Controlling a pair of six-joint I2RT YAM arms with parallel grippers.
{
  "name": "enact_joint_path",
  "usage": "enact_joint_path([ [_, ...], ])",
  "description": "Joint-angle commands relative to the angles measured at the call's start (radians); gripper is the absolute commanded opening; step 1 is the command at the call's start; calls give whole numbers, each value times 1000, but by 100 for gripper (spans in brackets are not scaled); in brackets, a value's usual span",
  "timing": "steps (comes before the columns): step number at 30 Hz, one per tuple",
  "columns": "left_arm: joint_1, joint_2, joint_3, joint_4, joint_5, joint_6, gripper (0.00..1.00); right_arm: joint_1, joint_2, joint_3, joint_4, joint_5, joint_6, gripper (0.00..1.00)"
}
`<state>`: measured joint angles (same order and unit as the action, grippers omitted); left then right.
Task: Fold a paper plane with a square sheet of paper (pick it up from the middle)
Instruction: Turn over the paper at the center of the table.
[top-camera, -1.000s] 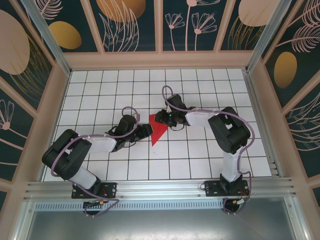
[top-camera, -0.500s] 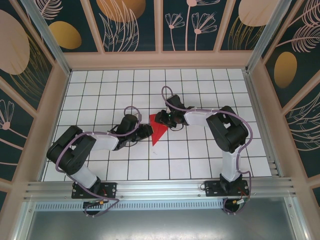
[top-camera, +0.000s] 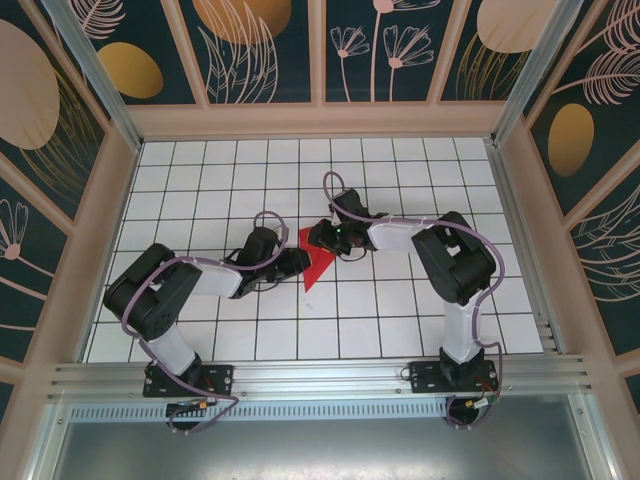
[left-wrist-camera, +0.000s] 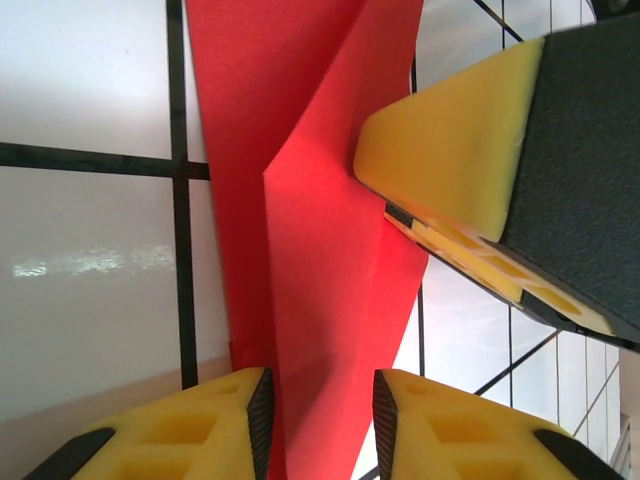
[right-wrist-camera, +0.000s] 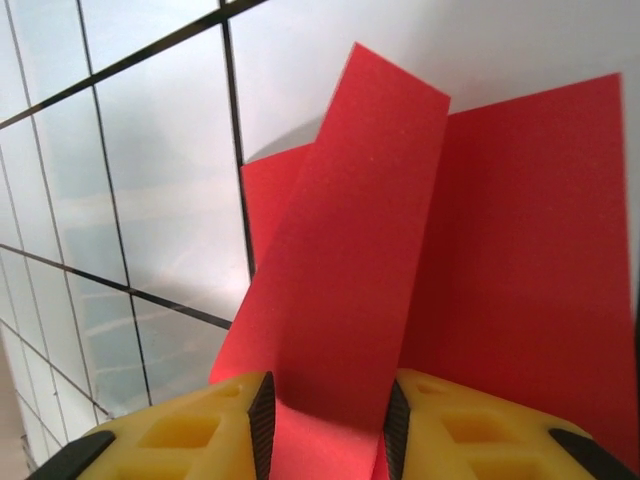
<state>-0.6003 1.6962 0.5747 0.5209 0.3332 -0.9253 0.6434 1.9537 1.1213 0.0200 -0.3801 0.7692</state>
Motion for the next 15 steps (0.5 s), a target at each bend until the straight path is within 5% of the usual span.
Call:
enact_joint_path([
  [1, 9, 5, 18, 38, 15, 23, 34, 9, -5, -14, 57, -43, 15, 35],
  [8, 21, -14, 0, 29, 12, 28, 33, 8, -2, -42, 102, -65, -7, 24],
  [15, 53, -120, -40, -11, 20, 39, 47, -13, -77, -92, 238, -101, -26, 3],
])
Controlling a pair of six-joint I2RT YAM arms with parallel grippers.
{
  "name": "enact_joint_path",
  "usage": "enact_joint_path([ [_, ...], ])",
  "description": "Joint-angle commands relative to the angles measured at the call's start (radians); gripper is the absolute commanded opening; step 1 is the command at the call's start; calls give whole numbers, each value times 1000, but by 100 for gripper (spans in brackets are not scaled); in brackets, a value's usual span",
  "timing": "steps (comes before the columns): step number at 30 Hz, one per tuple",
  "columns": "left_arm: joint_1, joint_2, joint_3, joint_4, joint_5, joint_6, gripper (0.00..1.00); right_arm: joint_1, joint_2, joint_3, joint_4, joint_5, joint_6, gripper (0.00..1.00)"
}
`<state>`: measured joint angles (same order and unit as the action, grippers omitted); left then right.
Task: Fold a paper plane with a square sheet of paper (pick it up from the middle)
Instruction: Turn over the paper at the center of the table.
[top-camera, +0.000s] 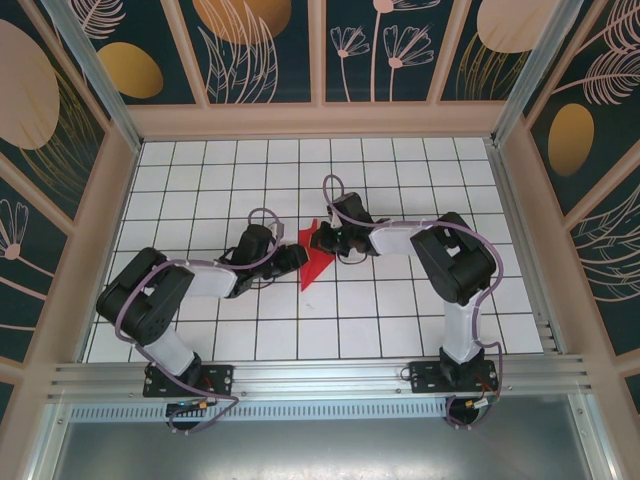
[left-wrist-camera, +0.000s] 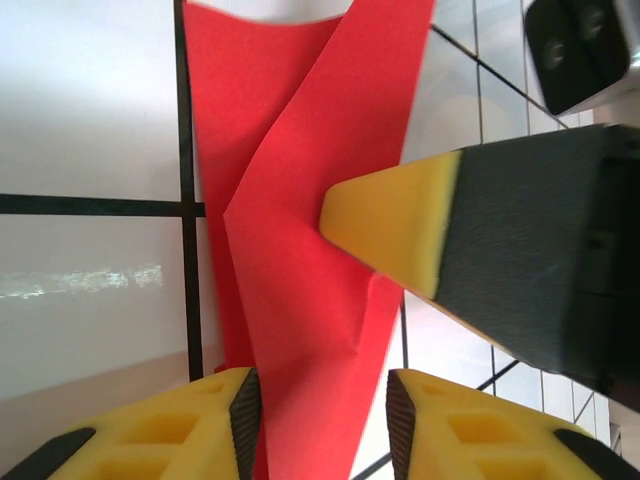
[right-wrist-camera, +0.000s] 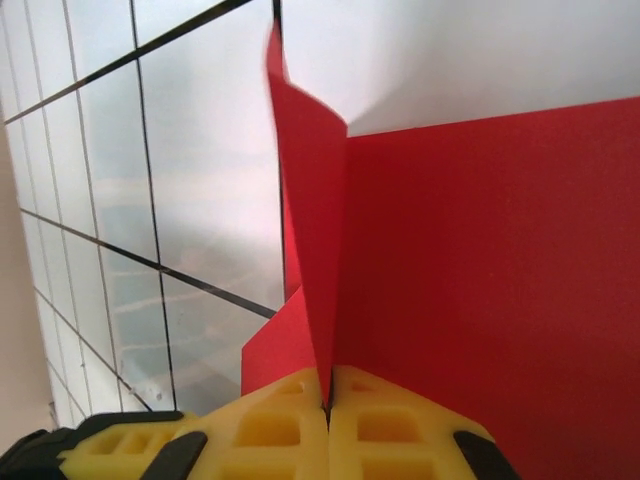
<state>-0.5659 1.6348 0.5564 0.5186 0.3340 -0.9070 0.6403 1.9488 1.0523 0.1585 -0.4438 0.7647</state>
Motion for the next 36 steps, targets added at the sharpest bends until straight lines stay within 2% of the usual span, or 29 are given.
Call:
enact_joint_path([
  [1, 24, -80, -31, -8, 24, 18, 51, -14, -92, -27, 117, -49, -22, 3],
  [5, 50, -181, -71, 15, 71, -5, 73, -48, -187, -68, 213, -129, -13, 3],
  [8, 53, -229, -83, 48, 117, -27, 83, -78, -237, -97, 281, -201, 27, 3],
  [11, 54, -241, -103, 155, 184, -82, 88, -87, -261, -112, 333, -253, 69, 4],
  [17, 54, -221, -133, 370, 267, -195, 91, -88, -275, -122, 433, -308, 166, 4],
  [26, 54, -213, -138, 514, 270, -205, 77, -87, -264, -120, 494, -352, 245, 5],
  [34, 54, -216, -137, 519, 231, -208, 46, -88, -266, -124, 502, -360, 265, 6],
  [36, 54, -217, -139, 518, 225, -205, 42, -88, -268, -124, 500, -360, 269, 6],
])
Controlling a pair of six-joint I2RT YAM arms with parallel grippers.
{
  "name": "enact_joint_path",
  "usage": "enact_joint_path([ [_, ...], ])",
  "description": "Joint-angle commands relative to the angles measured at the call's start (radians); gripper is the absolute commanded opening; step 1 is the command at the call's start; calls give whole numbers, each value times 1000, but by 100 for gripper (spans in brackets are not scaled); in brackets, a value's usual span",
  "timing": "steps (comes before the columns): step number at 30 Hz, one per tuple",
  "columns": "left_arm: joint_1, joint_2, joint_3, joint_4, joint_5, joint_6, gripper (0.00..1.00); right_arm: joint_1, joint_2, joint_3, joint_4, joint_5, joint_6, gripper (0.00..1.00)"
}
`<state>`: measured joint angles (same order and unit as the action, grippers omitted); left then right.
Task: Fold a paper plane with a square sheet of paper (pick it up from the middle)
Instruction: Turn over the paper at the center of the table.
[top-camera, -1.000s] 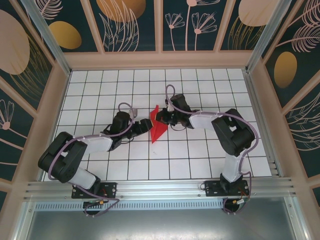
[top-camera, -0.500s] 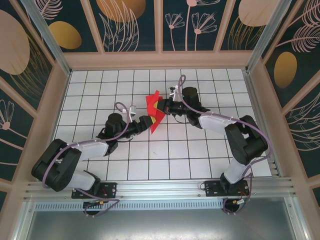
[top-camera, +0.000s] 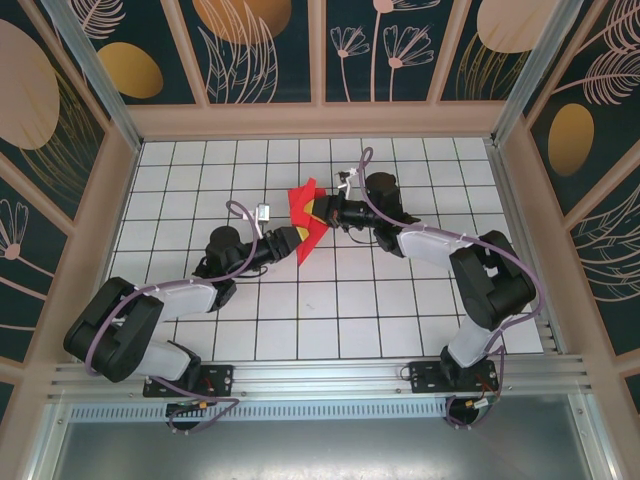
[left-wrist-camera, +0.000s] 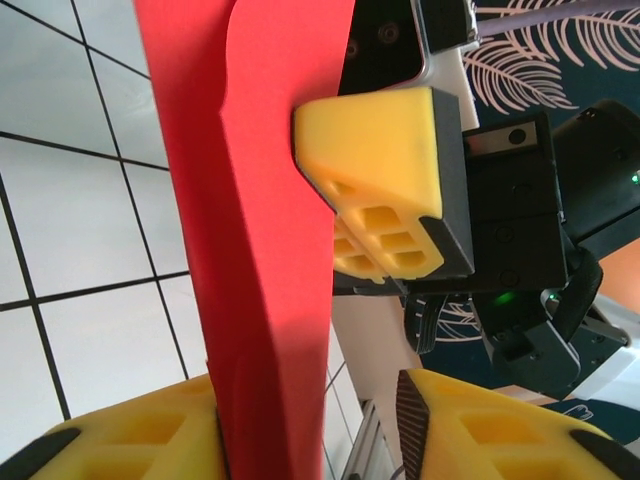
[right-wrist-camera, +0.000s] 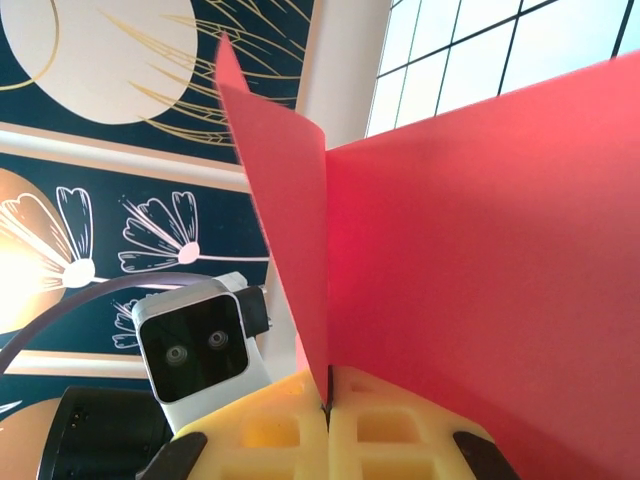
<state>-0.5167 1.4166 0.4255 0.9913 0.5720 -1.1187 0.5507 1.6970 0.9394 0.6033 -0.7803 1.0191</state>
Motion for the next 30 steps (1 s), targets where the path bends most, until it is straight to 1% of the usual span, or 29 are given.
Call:
enact_joint_path([
  [1, 4, -2, -8, 45, -16, 8, 40, 2, -14, -10, 56, -24, 15, 6],
  [7, 6, -12, -17, 42, -31, 10, 28, 2, -15, -12, 46, -21, 11, 7],
  [9, 7, -13, -16, 36, -33, 13, 20, 2, -14, -11, 35, -18, 5, 7],
  [11, 7, -15, -11, 11, -41, 25, 13, 2, -17, -6, 4, -8, -14, 10],
  [13, 8, -26, -4, -36, -53, 54, 8, 3, -29, 4, -83, 28, -61, 17],
  [16, 7, -61, 27, -231, -113, 162, 7, 2, -74, 30, -307, 176, -197, 39],
  [17, 7, -80, 48, -340, -160, 226, 7, 2, -92, 41, -384, 246, -240, 45],
  [19, 7, -110, 100, -557, -277, 344, 7, 2, -126, 42, -490, 369, -294, 55],
  [20, 6, -120, 127, -661, -344, 404, 7, -22, -144, 34, -525, 428, -309, 59],
  [23, 5, -133, 209, -909, -542, 523, 7, -34, -202, -10, -566, 552, -331, 70],
  [26, -14, -126, 274, -1070, -742, 585, 8, -33, -253, -51, -579, 643, -345, 77],
  [29, -49, -85, 338, -1199, -949, 622, 9, -32, -290, -86, -582, 705, -343, 85],
  [30, -58, -64, 355, -1230, -1000, 626, 9, -33, -301, -94, -580, 717, -341, 87],
])
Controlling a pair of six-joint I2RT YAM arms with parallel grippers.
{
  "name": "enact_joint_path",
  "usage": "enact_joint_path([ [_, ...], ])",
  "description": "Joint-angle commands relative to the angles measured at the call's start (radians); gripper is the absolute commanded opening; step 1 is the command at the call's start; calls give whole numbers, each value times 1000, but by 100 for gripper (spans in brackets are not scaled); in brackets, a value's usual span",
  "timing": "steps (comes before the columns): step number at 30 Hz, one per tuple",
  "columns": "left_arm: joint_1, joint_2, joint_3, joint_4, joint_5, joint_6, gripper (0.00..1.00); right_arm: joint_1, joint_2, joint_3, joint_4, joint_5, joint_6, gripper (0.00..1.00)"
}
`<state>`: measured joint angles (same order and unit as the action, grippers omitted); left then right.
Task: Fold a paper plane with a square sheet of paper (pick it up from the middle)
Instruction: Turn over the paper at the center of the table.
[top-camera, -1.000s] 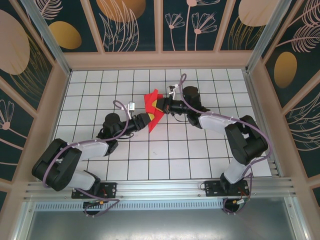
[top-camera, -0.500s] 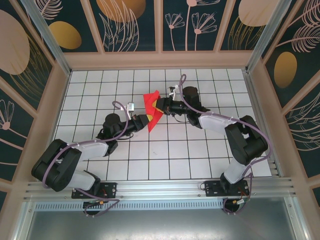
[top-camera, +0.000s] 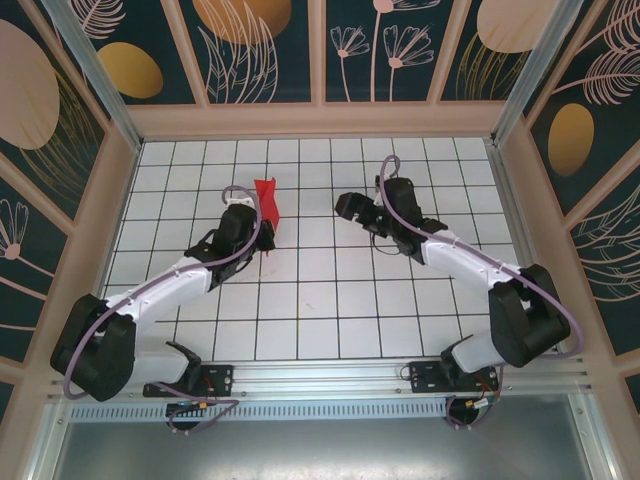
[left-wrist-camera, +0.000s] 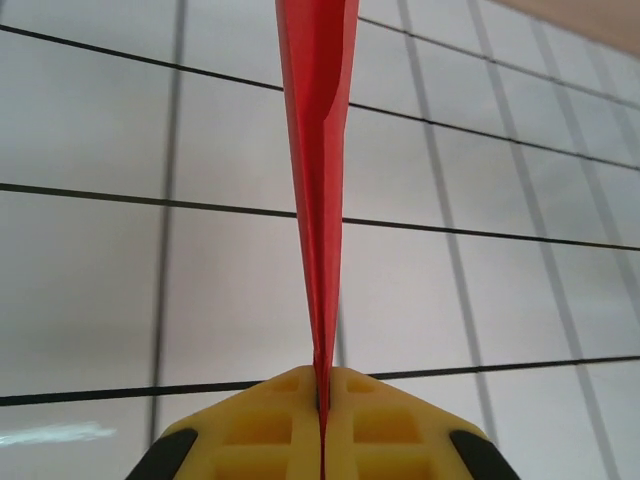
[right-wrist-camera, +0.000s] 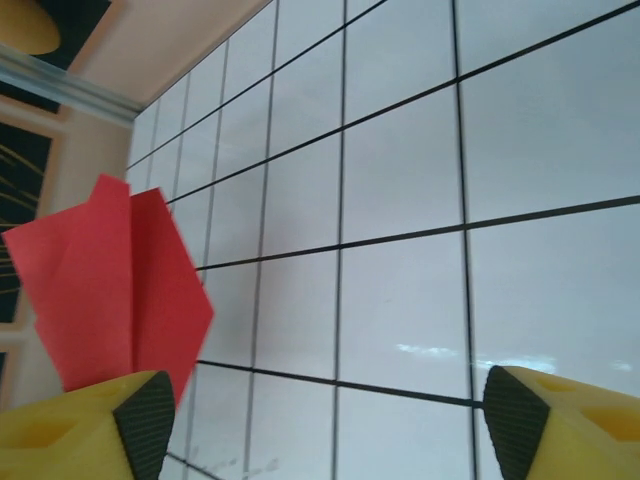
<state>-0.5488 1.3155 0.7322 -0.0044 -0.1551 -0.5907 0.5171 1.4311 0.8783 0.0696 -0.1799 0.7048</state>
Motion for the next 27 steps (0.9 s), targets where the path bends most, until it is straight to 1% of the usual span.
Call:
enact_joint_path([
  [1, -39, 64, 69, -265, -322, 95, 9, 1, -49, -48, -41, 130, -22, 89],
  [4, -84, 148, 121, -322, -415, 77, 9, 1, -74, -67, -45, 168, -6, 91],
  [7, -121, 251, 172, -359, -446, 43, 11, -2, -97, -83, -48, 191, 17, 91],
  [10, -151, 330, 207, -348, -415, 24, 13, -6, -113, -94, -53, 212, 34, 91],
  [14, -170, 392, 218, -290, -315, 6, 18, -13, -116, -96, -71, 216, 50, 90],
  [16, -180, 438, 232, -284, -293, -1, 22, -18, -116, -99, -76, 215, 60, 90],
  [18, -183, 467, 234, -279, -277, -4, 23, -21, -118, -104, -78, 216, 69, 90],
  [21, -184, 480, 236, -248, -226, -3, 26, -25, -116, -106, -83, 212, 76, 89],
  [24, -184, 462, 226, -215, -179, -3, 32, -25, -116, -105, -86, 216, 78, 89],
  [27, -184, 436, 214, -184, -121, 0, 40, -25, -111, -101, -89, 214, 78, 89],
])
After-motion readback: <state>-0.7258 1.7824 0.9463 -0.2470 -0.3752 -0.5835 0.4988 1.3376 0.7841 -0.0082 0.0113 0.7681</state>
